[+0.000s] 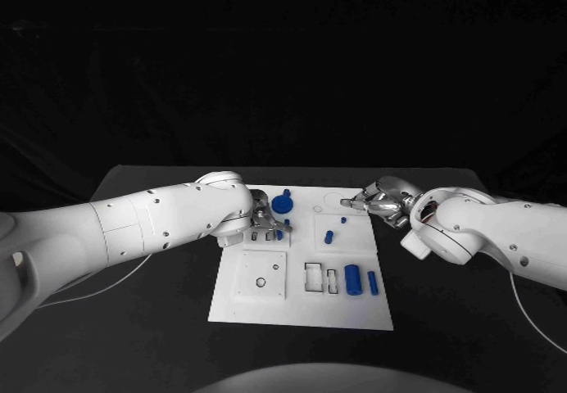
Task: Assemble the parts on the task board
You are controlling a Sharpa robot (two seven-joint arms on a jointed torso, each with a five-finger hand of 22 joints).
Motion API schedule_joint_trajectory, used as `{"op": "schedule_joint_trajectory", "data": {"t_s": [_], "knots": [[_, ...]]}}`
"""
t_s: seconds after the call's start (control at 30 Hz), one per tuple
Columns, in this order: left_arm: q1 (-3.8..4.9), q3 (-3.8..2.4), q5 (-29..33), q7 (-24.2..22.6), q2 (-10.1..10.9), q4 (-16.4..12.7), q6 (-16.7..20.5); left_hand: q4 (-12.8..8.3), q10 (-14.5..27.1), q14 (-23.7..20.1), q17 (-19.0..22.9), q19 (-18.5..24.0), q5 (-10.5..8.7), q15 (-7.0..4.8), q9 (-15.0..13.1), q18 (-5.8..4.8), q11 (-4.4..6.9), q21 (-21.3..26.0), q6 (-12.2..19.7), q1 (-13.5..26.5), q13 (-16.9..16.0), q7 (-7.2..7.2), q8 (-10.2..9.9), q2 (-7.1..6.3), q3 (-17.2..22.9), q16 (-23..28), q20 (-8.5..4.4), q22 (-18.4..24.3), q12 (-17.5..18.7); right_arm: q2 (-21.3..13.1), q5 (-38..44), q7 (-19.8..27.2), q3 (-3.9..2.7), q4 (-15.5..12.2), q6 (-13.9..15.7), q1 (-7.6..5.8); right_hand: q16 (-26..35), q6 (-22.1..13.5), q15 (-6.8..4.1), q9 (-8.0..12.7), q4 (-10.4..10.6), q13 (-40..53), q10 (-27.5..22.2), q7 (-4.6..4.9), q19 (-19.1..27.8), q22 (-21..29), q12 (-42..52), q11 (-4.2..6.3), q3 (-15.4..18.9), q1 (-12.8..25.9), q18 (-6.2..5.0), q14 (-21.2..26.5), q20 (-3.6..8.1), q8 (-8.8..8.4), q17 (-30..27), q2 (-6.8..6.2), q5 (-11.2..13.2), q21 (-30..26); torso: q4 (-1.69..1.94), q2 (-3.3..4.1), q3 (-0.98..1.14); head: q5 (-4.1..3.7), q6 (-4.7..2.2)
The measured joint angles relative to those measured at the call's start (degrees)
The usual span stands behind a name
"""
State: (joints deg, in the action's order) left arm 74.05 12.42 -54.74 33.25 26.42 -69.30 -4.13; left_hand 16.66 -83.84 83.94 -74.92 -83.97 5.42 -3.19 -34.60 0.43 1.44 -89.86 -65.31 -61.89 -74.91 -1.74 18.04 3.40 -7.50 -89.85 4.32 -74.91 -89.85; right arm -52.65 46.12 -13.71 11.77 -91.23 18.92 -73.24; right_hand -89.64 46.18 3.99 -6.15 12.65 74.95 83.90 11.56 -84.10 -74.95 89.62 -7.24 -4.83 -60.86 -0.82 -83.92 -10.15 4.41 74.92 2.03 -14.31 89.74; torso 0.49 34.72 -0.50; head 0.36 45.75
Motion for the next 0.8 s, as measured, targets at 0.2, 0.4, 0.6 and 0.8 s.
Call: {"op": "schedule_joint_trajectory", "data": {"t_s": [0.2,0.4,0.6,0.8], "knots": [[-0.46,0.01,0.0,0.0,-0.5,0.6,0.0,0.0,0.0,0.0,0.0,0.0,0.0,0.0,-0.4,0.0,0.0,0.0,0.0,-1.0,0.0,0.0,-0.3,0.99,0.0,0.0,0.0,0.0,0.0,0.1,0.0,-0.2,0.0,0.0,-0.1,0.01,0.0,0.0,0.0,0.0,0.0,0.0,0.0,0.0,0.0,0.0,0.0,0.0,0.0,0.0,0.0,0.0,0.0,0.0,0.0,0.0,0.0,0.0,-0.01,-0.01,-0.04,-0.38,0.19],[-0.55,0.01,-0.1,-0.1,-0.6,0.7,0.1,0.0,0.0,0.0,0.0,0.0,0.0,0.0,-0.8,0.0,0.0,0.0,0.0,-2.3,0.0,0.0,-0.6,1.35,0.0,0.0,0.0,0.0,0.0,0.1,0.0,-0.3,0.0,0.0,-0.1,0.03,0.0,0.0,0.0,0.0,0.0,0.0,0.0,0.0,0.0,0.0,0.0,0.0,0.0,0.0,0.0,0.0,0.0,0.0,0.0,0.0,0.0,0.0,-0.02,-0.01,-0.03,-0.54,0.25],[-0.57,0.01,-0.1,-0.3,-0.6,0.8,0.3,0.0,0.0,0.0,0.0,0.0,1.23,0.0,-1.4,0.0,0.0,0.0,0.0,-3.8,0.0,0.0,-1.0,1.2,0.0,0.0,0.0,0.0,0.0,0.0,0.0,-0.6,0.0,0.0,-0.1,0.05,0.0,0.0,0.0,0.0,0.0,0.0,0.0,0.0,0.0,0.0,0.0,0.0,0.0,0.0,0.0,0.0,0.0,0.0,0.0,0.0,0.0,0.0,0.04,-0.01,-0.05,-0.64,0.32],[-0.59,0.01,-0.1,-0.6,-0.6,0.9,0.5,0.0,0.0,0.0,0.0,0.0,1.57,0.0,-1.5,0.0,0.0,0.0,0.0,-4.3,0.0,0.0,-1.1,1.13,0.0,0.0,0.0,0.0,0.0,0.1,0.0,-0.8,0.0,0.1,-0.1,0.06,0.0,0.0,0.0,0.0,0.0,0.0,0.0,0.0,0.0,0.0,0.0,0.0,0.0,0.0,0.0,0.0,0.0,0.0,0.0,0.0,0.0,0.0,0.04,-0.01,-0.04,-0.52,0.33]]}}
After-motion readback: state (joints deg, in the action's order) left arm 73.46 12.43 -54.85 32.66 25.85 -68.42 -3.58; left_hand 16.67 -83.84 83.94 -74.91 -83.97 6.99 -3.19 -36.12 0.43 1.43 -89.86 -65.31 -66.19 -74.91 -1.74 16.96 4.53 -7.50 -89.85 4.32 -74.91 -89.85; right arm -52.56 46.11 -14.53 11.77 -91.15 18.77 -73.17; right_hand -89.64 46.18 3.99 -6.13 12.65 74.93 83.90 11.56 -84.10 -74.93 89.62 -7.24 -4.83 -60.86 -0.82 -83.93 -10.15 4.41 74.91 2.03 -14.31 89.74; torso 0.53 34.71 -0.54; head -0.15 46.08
